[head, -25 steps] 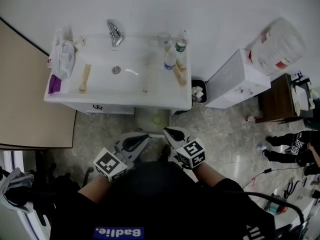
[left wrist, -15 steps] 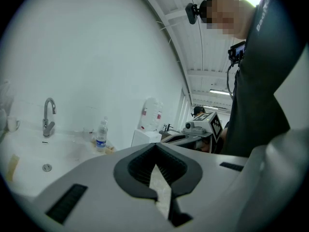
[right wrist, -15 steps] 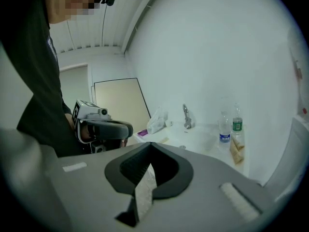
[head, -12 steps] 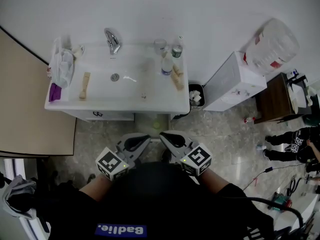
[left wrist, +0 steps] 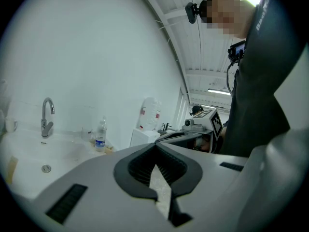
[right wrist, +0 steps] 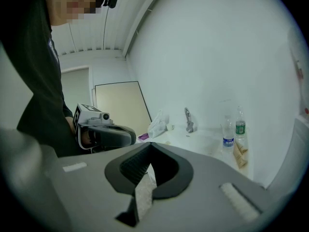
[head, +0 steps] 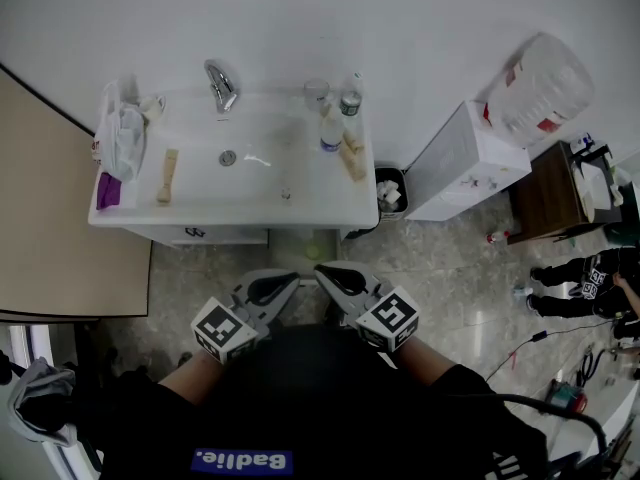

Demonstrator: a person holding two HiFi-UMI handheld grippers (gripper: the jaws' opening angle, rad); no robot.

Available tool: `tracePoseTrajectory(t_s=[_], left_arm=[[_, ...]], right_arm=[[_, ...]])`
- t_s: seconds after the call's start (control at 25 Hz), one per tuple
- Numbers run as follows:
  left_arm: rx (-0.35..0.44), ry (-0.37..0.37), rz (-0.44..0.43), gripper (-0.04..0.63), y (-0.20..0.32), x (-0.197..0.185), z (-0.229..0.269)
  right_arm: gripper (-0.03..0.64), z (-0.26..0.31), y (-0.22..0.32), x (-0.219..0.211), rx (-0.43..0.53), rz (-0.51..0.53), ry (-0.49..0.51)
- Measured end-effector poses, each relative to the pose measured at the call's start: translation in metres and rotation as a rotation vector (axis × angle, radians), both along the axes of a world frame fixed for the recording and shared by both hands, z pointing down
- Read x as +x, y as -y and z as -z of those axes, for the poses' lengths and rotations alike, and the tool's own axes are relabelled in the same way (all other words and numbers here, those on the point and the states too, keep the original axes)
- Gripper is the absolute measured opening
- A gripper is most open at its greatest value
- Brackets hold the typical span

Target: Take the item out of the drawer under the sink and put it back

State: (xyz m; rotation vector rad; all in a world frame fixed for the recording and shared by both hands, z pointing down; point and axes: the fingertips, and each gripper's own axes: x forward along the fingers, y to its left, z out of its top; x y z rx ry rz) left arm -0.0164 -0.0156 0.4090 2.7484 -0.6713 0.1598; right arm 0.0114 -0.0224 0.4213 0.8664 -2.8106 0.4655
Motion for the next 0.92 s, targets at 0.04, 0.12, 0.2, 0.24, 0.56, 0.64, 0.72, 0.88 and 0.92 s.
tracePoseTrajectory(t_s=[0.04, 0.12, 0.2, 0.24, 0.56, 0.64, 0.72, 0.88, 0.92], left_arm=[[0.000, -0.002, 0.001, 0.005, 0.000, -0.001, 0.001], [0.001, -0.007, 0.005, 0.005, -0.001, -0.003, 0.001], [0.003, -0.010, 0.008, 0.005, -0.002, -0.005, 0.001], [0.004, -0.010, 0.008, 0.005, -0.003, -0.005, 0.002], [0.013, -0.013, 0.004, 0.005, -0.006, -0.009, 0.004], [0.010, -0.015, 0.004, 0.005, -0.006, -0.011, 0.003], [0.010, -0.016, 0.000, 0.006, -0.006, -0.012, 0.004], [0.017, -0.012, -0.013, 0.005, -0.008, -0.013, 0.004], [0.019, -0.010, -0.016, 0.005, -0.008, -0.013, 0.003]], right_arm=[[0.000, 0.000, -0.001, -0.001, 0.001, 0.000, -0.002], [0.000, -0.002, -0.002, -0.002, 0.000, -0.003, -0.008], [0.000, -0.003, -0.003, -0.003, -0.005, -0.006, -0.015], [0.000, -0.003, -0.004, -0.003, -0.007, -0.008, -0.017], [0.000, 0.000, -0.006, -0.005, -0.003, -0.023, -0.028], [0.000, -0.001, -0.006, -0.007, -0.007, -0.026, -0.031], [0.000, -0.002, -0.007, -0.009, -0.009, -0.026, -0.035], [0.000, -0.003, -0.007, -0.012, -0.009, -0.027, -0.041], [0.000, -0.003, -0.007, -0.012, -0.008, -0.028, -0.042]])
